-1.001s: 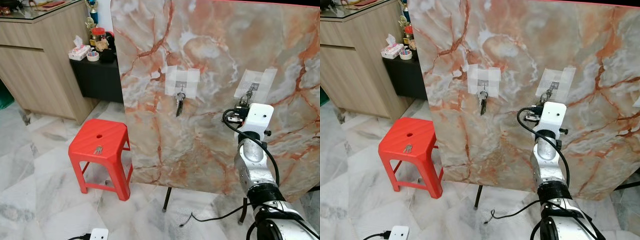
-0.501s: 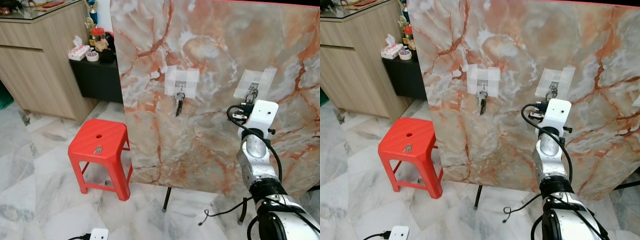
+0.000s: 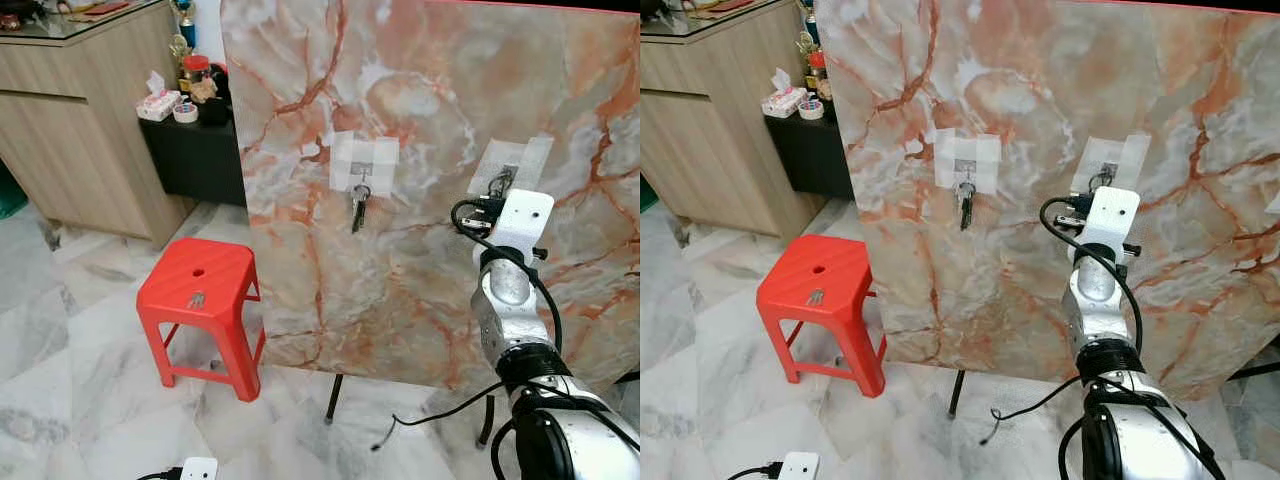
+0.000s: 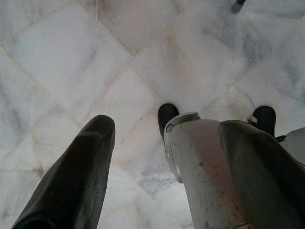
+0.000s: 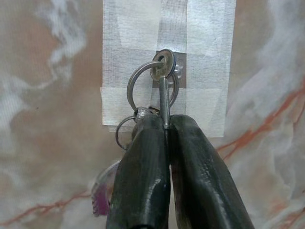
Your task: Hang keys on a hook
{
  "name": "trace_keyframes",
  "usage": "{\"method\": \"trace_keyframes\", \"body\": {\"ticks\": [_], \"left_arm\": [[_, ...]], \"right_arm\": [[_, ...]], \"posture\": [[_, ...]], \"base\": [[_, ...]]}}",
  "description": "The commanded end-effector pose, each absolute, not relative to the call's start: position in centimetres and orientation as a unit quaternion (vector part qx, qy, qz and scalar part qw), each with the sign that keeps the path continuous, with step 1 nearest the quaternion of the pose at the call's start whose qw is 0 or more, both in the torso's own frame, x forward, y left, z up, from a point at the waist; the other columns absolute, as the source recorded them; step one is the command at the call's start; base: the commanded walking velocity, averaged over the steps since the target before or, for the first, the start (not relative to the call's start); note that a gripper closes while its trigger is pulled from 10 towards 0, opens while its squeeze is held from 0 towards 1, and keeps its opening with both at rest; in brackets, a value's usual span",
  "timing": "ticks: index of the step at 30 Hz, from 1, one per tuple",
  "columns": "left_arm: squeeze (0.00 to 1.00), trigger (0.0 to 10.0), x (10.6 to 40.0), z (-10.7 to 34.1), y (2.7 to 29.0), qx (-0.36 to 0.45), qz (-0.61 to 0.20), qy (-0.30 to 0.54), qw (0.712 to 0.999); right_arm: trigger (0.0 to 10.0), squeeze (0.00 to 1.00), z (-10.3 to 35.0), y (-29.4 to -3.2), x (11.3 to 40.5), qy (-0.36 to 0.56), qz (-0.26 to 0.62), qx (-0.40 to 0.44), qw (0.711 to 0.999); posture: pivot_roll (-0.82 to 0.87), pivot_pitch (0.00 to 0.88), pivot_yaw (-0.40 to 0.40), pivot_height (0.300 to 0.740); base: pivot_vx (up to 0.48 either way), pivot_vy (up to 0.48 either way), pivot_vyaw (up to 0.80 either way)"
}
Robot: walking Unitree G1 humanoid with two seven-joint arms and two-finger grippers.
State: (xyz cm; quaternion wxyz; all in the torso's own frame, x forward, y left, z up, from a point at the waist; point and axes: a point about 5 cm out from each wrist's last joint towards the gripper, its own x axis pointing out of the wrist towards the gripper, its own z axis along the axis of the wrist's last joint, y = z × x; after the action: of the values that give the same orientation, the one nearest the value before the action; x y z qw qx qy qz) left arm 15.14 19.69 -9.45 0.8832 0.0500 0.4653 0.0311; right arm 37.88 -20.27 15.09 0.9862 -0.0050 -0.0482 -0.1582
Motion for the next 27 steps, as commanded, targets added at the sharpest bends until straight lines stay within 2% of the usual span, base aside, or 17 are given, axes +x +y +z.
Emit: {"method": "trace_keyframes", "body": {"ticks": [1, 27], "left_arm": [[0.0, 10.0, 14.75, -9.67, 19.55, 0.053, 0.027, 0.476, 0.877], [0.0, 10.0, 15.08, -9.57, 19.42, 0.053, 0.029, 0.473, 0.879]], "right_arm": [[10.0, 0.0, 15.93, -20.59, 38.18, -0.061, -0.163, 0.004, 0.985], [10.0, 0.0, 15.41, -19.93, 38.8, -0.017, -0.141, -0.001, 0.99]], "posture": [[0.0, 0.0, -0.044, 0.74], [0.0, 0.0, -0.044, 0.74]], "base": [[0.0, 0.0, 0.0], [0.0, 0.0, 0.0]]}}
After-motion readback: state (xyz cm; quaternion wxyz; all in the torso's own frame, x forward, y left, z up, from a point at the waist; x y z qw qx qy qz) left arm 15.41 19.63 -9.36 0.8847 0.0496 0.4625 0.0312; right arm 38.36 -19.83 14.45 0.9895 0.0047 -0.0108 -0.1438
